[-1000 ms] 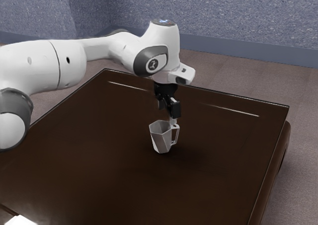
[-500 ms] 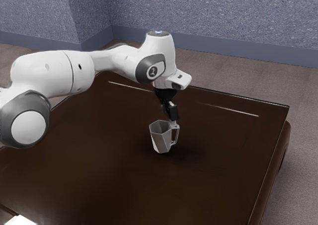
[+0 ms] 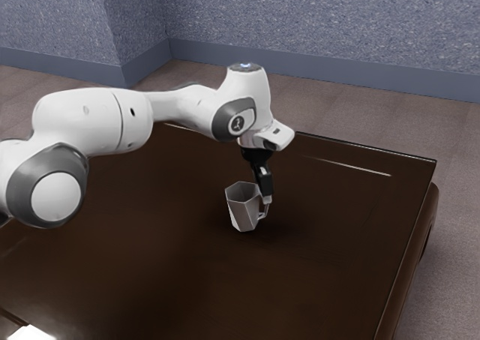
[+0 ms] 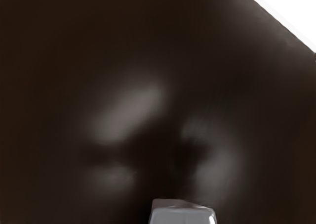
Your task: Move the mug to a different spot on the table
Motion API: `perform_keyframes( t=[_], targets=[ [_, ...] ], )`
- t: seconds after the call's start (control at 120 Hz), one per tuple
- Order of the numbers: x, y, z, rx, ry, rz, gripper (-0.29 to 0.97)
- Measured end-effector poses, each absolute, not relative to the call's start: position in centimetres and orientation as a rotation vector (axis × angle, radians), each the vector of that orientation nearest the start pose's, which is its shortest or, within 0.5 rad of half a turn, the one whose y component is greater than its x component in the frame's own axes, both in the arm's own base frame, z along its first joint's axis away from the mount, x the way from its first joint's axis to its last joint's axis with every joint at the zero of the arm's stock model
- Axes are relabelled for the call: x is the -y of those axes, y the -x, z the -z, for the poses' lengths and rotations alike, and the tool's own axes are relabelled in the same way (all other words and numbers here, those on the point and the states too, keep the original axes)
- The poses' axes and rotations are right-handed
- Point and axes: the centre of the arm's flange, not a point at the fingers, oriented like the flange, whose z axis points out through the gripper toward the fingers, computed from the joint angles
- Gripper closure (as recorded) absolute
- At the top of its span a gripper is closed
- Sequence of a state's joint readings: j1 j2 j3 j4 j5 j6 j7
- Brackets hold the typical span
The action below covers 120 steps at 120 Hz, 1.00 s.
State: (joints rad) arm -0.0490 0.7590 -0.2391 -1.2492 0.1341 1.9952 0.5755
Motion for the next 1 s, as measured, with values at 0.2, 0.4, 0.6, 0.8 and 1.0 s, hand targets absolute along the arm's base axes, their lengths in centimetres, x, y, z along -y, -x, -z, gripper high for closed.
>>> perform_keyframes(
  t=[0.2, 0.4, 0.6, 0.8, 1.0],
  targets=[
    [16.0, -72.7, -31.0, -1.349, 2.887, -0.007, 0.02],
    [16.0, -72.6, -30.2, -1.37, 2.882, -0.031, 0.03],
    [16.0, -72.6, -29.1, -1.386, 2.88, -0.052, 0.03],
    [15.5, -72.7, -29.0, -1.38, 2.874, -0.055, 0.2],
    [15.2, -72.9, -29.3, -1.378, 2.849, -0.048, 0.31]
  ],
)
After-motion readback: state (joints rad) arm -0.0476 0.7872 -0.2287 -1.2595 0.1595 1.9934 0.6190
